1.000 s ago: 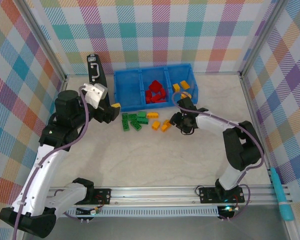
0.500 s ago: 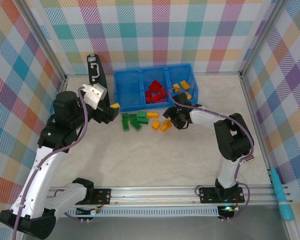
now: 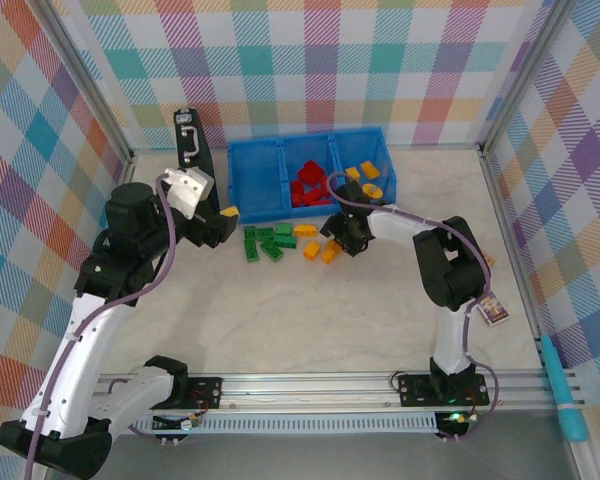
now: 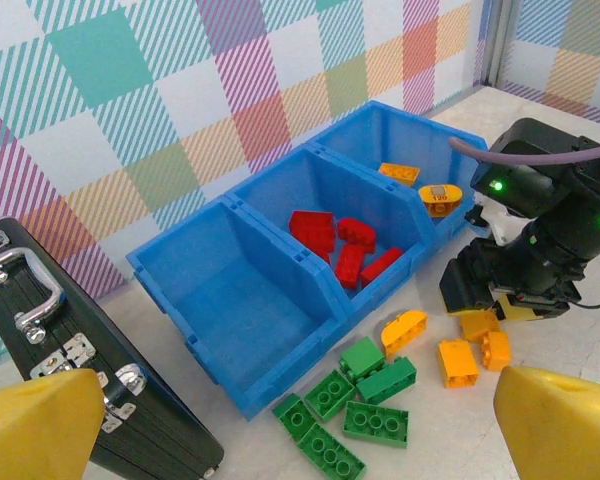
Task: Sort the legos into containers by color
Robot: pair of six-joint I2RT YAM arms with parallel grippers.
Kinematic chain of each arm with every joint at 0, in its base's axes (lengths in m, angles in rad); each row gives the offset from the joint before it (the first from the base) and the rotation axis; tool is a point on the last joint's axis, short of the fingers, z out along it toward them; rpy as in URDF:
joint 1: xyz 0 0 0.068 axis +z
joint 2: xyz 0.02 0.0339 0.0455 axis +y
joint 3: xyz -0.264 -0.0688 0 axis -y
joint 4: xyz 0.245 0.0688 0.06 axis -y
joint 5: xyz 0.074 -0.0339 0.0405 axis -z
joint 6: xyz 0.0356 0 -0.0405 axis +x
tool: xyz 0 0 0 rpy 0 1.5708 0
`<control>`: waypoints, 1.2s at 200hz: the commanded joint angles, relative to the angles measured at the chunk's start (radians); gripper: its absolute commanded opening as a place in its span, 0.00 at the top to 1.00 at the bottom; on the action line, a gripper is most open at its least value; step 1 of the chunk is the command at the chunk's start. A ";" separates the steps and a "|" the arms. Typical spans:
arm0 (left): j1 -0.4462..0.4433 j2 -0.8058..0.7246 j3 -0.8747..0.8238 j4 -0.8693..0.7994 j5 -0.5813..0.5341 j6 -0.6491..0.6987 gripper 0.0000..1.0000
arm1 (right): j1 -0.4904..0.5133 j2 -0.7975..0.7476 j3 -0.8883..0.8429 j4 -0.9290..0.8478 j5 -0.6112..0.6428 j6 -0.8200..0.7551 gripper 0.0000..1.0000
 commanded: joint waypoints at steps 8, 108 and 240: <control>-0.009 -0.014 -0.006 0.005 -0.014 0.020 0.00 | 0.019 0.049 0.027 -0.084 0.004 -0.034 0.40; -0.009 -0.011 -0.011 0.004 -0.024 0.031 0.00 | 0.033 0.179 0.120 -0.195 0.018 -0.151 0.59; -0.009 0.025 0.003 -0.010 -0.028 0.034 0.00 | 0.024 0.036 0.163 -0.341 0.209 -0.374 0.70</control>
